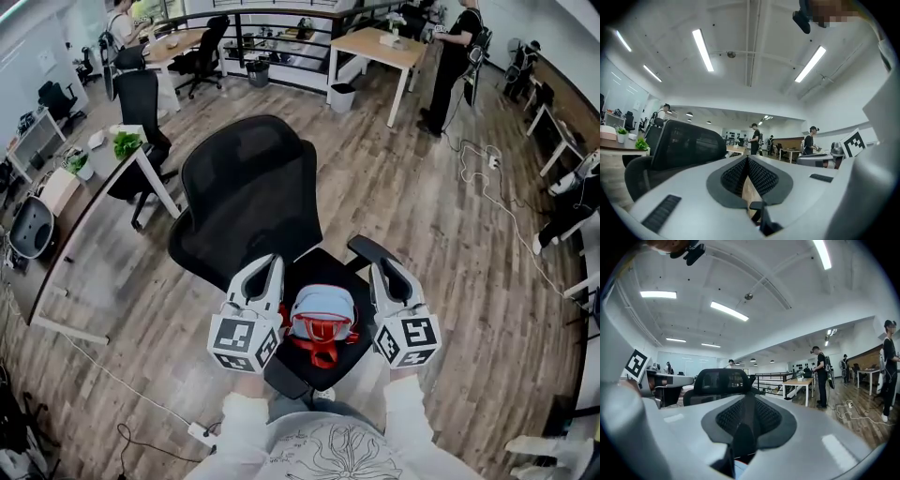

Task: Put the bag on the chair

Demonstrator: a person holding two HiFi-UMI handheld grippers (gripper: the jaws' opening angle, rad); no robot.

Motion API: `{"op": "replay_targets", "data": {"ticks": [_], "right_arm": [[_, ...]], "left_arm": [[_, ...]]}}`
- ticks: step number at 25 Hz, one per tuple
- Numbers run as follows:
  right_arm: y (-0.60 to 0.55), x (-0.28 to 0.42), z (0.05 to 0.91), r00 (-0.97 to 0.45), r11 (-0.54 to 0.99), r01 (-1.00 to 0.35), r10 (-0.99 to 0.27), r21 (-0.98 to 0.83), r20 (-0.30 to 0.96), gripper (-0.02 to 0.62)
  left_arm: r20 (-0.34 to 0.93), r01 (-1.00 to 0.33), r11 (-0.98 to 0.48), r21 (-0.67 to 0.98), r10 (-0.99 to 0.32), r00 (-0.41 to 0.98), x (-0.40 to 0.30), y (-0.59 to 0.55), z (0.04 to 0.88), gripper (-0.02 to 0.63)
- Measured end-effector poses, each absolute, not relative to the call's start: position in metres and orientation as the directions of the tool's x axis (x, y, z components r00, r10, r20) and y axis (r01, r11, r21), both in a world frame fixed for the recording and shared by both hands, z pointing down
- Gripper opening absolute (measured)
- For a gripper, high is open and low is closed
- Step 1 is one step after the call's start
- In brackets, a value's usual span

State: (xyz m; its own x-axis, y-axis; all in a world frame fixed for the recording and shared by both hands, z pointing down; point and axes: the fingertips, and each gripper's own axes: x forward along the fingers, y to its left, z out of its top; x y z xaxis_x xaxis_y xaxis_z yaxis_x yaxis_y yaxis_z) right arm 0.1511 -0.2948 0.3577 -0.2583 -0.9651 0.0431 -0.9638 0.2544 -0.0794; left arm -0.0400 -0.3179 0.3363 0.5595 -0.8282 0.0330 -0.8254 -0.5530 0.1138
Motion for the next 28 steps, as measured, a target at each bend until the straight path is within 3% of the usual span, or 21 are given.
{"op": "replay_targets", "data": {"ticks": [8,28], "right_arm": [[-0.277,0.147,0.321,-0.228,0.23,-0.971,-0.973,-0.071,-0.035,0.049],[-0.264,0.137,0.3,-0.234,0.24,-0.967,-0.969,-0.081,-0.081,0.034]], "left_arm": [[-0.047,-0.835,-0.544,0.083,-0.839,0.542,-0.048,-0.298,0.301,0.006],[-0.068,-0.844,-0.533,0.055,-0.845,0.53,-0.049,-0.281,0.286,0.006]]}}
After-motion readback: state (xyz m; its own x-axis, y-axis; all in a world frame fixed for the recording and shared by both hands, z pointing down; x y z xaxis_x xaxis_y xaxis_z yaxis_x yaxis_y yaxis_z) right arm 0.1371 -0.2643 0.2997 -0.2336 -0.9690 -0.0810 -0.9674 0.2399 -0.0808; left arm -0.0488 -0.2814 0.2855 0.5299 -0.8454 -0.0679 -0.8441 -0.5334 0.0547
